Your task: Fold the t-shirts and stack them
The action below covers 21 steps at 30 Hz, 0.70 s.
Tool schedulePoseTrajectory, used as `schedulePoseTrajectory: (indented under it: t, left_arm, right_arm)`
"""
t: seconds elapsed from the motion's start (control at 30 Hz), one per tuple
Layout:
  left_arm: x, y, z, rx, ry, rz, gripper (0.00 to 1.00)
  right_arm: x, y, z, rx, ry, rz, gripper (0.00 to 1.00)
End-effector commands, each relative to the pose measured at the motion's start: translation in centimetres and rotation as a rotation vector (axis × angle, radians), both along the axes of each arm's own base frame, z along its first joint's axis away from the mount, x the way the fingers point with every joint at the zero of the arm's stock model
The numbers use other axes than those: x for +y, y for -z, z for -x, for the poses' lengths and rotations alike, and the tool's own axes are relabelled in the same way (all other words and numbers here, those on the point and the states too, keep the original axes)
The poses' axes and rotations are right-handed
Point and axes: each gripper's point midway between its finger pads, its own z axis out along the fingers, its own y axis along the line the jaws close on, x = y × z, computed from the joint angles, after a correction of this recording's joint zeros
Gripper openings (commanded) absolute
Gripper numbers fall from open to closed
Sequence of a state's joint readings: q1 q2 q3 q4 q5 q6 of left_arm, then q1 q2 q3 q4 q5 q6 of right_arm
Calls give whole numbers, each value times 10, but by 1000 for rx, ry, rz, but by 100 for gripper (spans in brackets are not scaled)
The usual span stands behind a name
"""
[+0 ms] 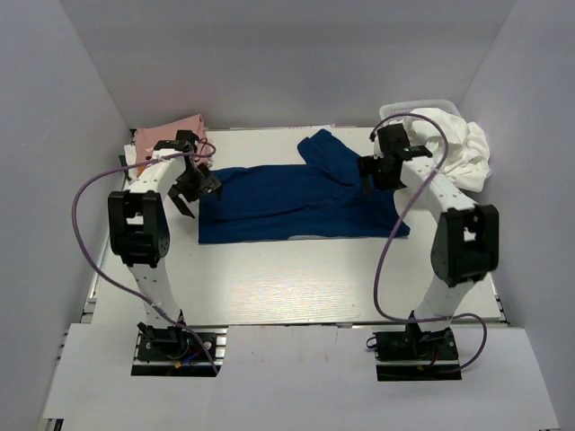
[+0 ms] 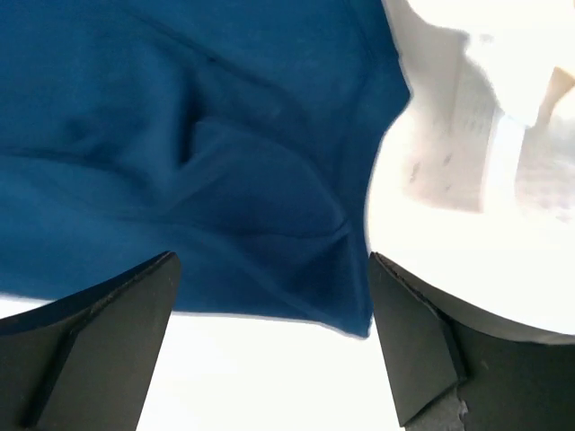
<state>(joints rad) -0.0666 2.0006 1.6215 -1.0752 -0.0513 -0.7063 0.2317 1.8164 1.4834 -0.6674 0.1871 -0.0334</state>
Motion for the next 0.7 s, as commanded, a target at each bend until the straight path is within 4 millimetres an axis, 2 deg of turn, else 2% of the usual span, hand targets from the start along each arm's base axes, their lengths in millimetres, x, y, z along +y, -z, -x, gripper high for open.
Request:
schedulePoseTrajectory:
  t: [0.0, 0.07, 0.1, 0.17, 0.2, 0.23, 0.4, 0.43, 0.5, 0.53, 0.63, 0.67]
  left_arm:
    - [-21, -43, 1, -144, 65, 82, 100]
    - [-33, -41, 5, -160, 88, 128, 100]
    - [-39, -32, 8, -157, 102, 144, 100]
    - [-52, -28, 11, -152, 125, 194, 100]
    - [-60, -23, 14, -151, 142, 214, 100]
    - [-66, -21, 18, -140, 166, 226, 100]
    - [-73, 13, 33, -85, 184, 232, 100]
    - [-73, 18, 37, -77, 183, 232, 100]
    - [-70, 34, 52, -22, 186, 226, 100]
    - [-67, 38, 59, 2, 181, 212, 100]
    - [-60, 57, 87, 83, 188, 175, 100]
    - [-55, 63, 101, 112, 184, 161, 100]
  right_arm:
    - [24, -15, 15, -53, -29, -148, 90]
    - [34, -11, 21, -44, -31, -210, 90]
    - [33, 4, 31, -3, -17, -208, 90]
    - [40, 19, 37, 25, -18, -254, 90]
    - [39, 22, 31, -2, -1, -271, 90]
    - [39, 32, 38, 18, 9, -280, 90]
    - [36, 66, 48, 69, 68, -307, 90]
    - [33, 79, 60, 106, 79, -301, 90]
    - [33, 80, 68, 119, 88, -308, 90]
    - [29, 96, 89, 173, 101, -296, 90]
    - [26, 97, 119, 205, 147, -320, 90]
    - [22, 107, 149, 262, 162, -314, 90]
